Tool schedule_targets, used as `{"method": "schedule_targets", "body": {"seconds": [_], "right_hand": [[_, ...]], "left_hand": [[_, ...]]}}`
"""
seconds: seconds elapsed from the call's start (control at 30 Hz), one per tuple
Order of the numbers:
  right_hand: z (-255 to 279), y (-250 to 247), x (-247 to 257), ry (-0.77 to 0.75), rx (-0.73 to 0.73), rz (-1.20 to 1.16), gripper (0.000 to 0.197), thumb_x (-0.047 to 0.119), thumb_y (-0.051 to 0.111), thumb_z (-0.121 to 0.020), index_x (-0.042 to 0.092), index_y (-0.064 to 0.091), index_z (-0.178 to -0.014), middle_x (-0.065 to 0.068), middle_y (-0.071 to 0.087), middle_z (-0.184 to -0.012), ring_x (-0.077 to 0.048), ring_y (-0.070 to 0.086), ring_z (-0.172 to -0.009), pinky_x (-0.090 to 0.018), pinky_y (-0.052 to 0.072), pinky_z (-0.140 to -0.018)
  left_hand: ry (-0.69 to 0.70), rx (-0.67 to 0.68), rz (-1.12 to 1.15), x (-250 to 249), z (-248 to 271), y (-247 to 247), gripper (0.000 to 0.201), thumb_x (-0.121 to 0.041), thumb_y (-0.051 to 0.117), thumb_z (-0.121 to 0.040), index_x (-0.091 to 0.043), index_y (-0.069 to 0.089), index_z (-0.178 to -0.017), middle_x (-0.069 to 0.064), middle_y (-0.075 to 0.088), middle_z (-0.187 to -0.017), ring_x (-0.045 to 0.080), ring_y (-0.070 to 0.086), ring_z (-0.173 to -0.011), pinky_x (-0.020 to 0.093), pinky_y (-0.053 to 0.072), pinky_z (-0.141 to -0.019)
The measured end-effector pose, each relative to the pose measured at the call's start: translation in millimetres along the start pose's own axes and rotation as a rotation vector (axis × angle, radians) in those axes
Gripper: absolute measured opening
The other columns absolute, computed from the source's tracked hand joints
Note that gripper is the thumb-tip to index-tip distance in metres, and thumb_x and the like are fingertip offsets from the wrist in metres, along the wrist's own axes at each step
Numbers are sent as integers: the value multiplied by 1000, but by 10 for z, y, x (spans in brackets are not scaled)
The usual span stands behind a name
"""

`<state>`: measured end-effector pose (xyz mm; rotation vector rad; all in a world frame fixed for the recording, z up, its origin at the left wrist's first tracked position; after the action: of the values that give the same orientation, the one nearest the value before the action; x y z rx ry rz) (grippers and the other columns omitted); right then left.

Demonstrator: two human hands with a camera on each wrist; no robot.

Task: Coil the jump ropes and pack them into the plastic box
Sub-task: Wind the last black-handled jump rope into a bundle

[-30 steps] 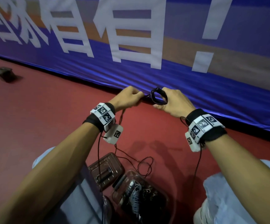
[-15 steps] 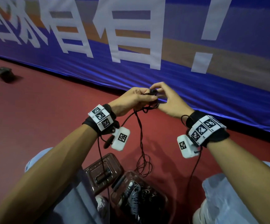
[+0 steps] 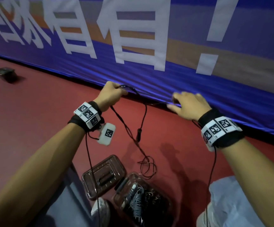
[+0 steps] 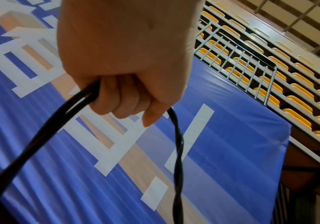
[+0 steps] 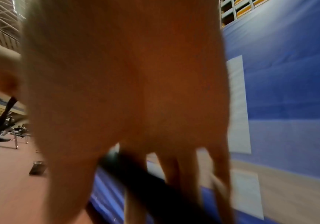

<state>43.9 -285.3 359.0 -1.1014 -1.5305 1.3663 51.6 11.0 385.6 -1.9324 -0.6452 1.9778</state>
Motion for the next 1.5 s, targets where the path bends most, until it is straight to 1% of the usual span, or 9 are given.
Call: {"method": "schedule_targets", "body": {"seconds": [0.13,0.3,0.4,0.47,0.73,0.9,1.1,1.27,1.5], "right_hand": [[146,403,-19,65,745,212,69,65,64,-89,10,60,-130,-9,64,-129,-25,61,-115,-36,49,-104],[21,378,532,-250,350,-676,104,68,79,-74,29,30,-157,3,36,-162,-10,37,-147,-39,30,-123],[-25,351,920,-277,243,-1125,33,40,72,-94,15,68,-114,-8,74,-117,-24,67,-115,-47,48,-109],[8,351,1071,-216,297,-1271,35,30,55,-106,7,64,-81,-19,75,-83,-37,74,-92,-48,55,-98],[-85,646,968,-211,261,-1033,37,43,61,-101,11,71,-86,-2,69,-84,-10,58,-69,-27,47,-74],[-72,760,861,-103,337,-1089,34,38,55,-105,15,53,-80,-5,62,-67,-20,55,-52,-34,50,-60],[-76,645,834,13,33,-843,52,48,53,-103,11,45,-65,0,44,-59,-13,36,-51,-32,31,-55],[-30,312,898,-52,32,-878,56,46,63,-98,4,51,-63,3,43,-52,-11,34,-44,-29,29,-48],[35,48,823,52,-24,-622,31,30,72,-87,17,55,-65,2,58,-63,-15,53,-56,-22,34,-46]], "left_hand": [[109,6,59,-121,115,52,47,-21,70,-90,-21,50,-48,-3,30,-49,12,22,-43,26,16,-46],[343,241,-194,-196,360,375,52,-21,71,-90,-15,42,-48,-5,29,-51,8,22,-46,26,22,-46],[336,252,-36,-247,402,475,53,-4,68,-85,-20,41,-42,-14,32,-45,2,25,-44,21,25,-46],[299,147,127,-309,353,422,55,-3,70,-87,-24,40,-46,-16,30,-46,3,24,-46,20,23,-46],[-94,-457,579,-1,-66,-244,27,4,63,-78,-15,55,-60,-3,33,-43,13,28,-38,22,20,-44],[-236,-572,493,268,-212,-305,15,0,65,-74,-10,55,-70,1,32,-55,15,24,-43,21,19,-43],[-334,-82,-103,420,-214,-55,21,-7,75,-80,-12,56,-75,2,49,-72,14,44,-60,23,36,-52],[174,431,-55,98,105,387,25,-20,61,-99,-4,65,-118,2,69,-118,11,64,-109,25,50,-96],[232,567,-134,-68,364,785,64,-58,31,-104,-8,47,-67,10,31,-60,17,29,-51,26,32,-48]]}}
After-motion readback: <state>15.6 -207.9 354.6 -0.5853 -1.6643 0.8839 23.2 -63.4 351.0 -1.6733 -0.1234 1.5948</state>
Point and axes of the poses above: each hand's wrist, its own z-axis away from the middle knuckle, its own y-axis out of the palm, x = y × z, the point moved 2 cm from there along -z, towards the middle knuckle
